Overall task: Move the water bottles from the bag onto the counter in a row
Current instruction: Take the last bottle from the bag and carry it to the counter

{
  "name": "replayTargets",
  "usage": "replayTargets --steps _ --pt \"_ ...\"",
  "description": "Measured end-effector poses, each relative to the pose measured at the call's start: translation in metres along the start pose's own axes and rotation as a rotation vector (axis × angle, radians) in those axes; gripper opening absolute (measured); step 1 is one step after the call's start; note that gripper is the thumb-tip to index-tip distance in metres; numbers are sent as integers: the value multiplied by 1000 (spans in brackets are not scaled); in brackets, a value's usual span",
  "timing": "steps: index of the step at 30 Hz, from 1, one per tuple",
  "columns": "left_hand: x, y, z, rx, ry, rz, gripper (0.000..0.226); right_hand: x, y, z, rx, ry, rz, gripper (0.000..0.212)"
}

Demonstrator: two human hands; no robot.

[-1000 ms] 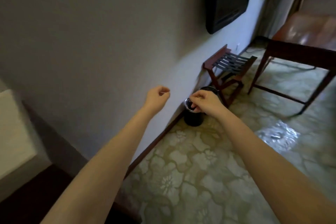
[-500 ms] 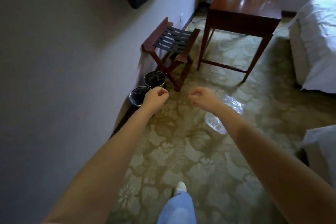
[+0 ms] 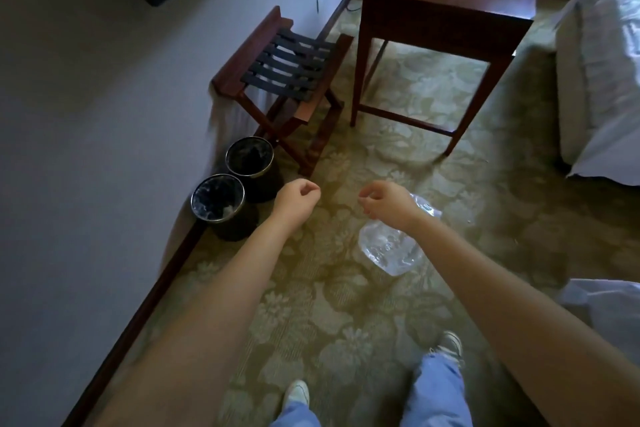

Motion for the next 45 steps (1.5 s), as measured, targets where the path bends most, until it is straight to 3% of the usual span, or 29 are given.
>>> replayTargets --steps 6,13,18,26,28,31,33,35,38,41,45 --pt "-38 38 106 -118 25 -131 15 -88 78 -68 121 -158 -76 3" --pt "-38 89 231 -71 47 -188 14 -193 161 -103 159 -165 49 9" --pt "39 144 313 -49 39 -253 6 -289 222 -43 182 -168 91 14" --pt "197 237 460 111 185 -244 14 -466 305 100 257 -244 124 24" --pt "229 259 490 192 261 -193 16 -499 325 130 280 -287 95 26" --pt "269 282 533 434 611 -57 21 -538 353 169 331 -364 36 25" --pt "292 293 553 572 783 -47 28 -556 372 186 352 -429 -18 25" --pt "309 304 566 633 807 -74 42 -568 390 193 320 -443 -26 29" --pt "313 322 571 517 775 -43 58 -579 412 193 239 -368 28 38" --pt "299 344 567 240 632 42 52 -587 423 201 214 -354 9 39" --pt "294 366 558 113 418 19 44 -595 432 224 280 -434 -61 37"
Point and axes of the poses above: each hand's wrist, its own y-axis towards the middle knuckle, its own z-axis out of the palm, x = y × z, the point moved 4 cm from there along y, towards the middle knuckle, and after that the axes turned 8 degrees about -x, right-handed, at the moved point
